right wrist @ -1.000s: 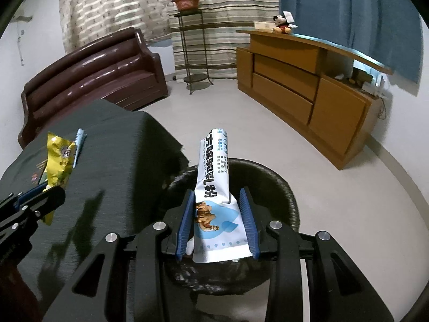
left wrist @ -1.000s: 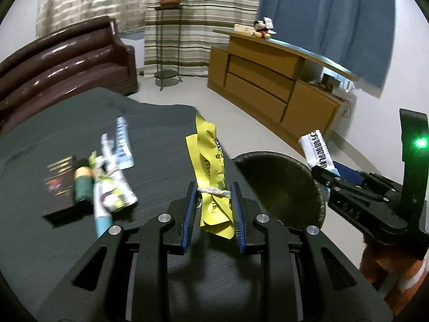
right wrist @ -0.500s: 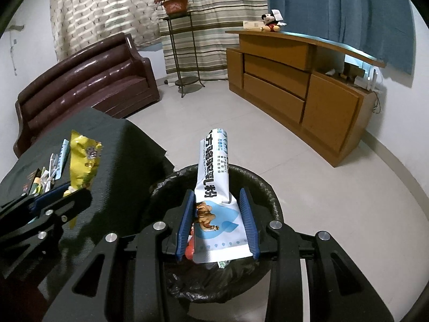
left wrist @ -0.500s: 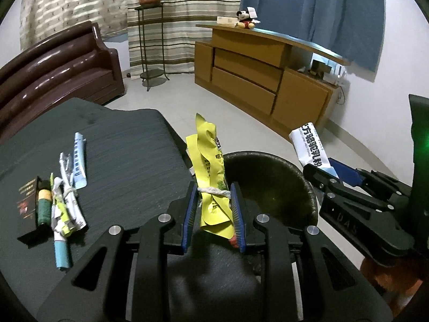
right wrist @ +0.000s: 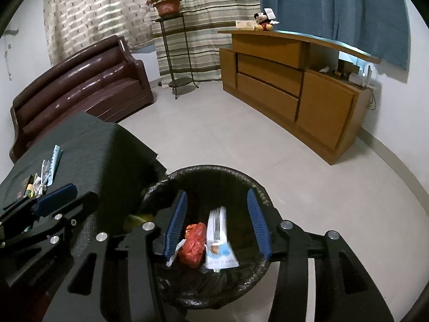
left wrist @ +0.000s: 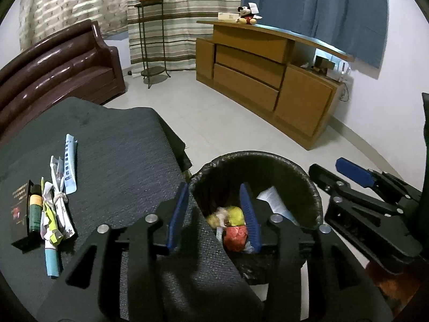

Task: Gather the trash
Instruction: 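Carry both items over the bin and open both grippers to drop them, then return to the table and grasp the crumpled white-and-green packet with the right gripper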

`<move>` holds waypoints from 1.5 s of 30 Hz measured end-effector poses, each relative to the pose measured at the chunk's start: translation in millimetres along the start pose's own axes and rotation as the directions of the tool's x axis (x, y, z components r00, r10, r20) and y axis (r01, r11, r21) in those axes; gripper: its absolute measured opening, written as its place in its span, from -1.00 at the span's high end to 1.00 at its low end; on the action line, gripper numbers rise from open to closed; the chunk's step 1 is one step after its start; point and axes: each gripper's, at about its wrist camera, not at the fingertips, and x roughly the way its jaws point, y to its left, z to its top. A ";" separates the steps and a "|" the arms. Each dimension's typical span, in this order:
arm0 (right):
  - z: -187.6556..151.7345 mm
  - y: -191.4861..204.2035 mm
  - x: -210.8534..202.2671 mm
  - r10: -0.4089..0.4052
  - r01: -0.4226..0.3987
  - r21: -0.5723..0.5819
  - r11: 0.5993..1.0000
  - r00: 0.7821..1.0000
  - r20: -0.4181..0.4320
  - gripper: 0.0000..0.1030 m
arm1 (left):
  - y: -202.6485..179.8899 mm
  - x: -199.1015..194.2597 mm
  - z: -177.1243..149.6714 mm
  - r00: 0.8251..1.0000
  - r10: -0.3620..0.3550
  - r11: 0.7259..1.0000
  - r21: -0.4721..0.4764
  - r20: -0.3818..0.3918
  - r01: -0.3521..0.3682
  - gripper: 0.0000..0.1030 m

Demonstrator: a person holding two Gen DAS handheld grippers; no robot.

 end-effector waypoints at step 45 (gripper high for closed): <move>-1.3 168.6 -11.8 0.253 -0.256 -0.213 0.943 0.967 -0.039 0.04 | 212.8 -106.4 -57.0 0.948 0.318 0.894 -0.326 -0.015 -0.306 -0.19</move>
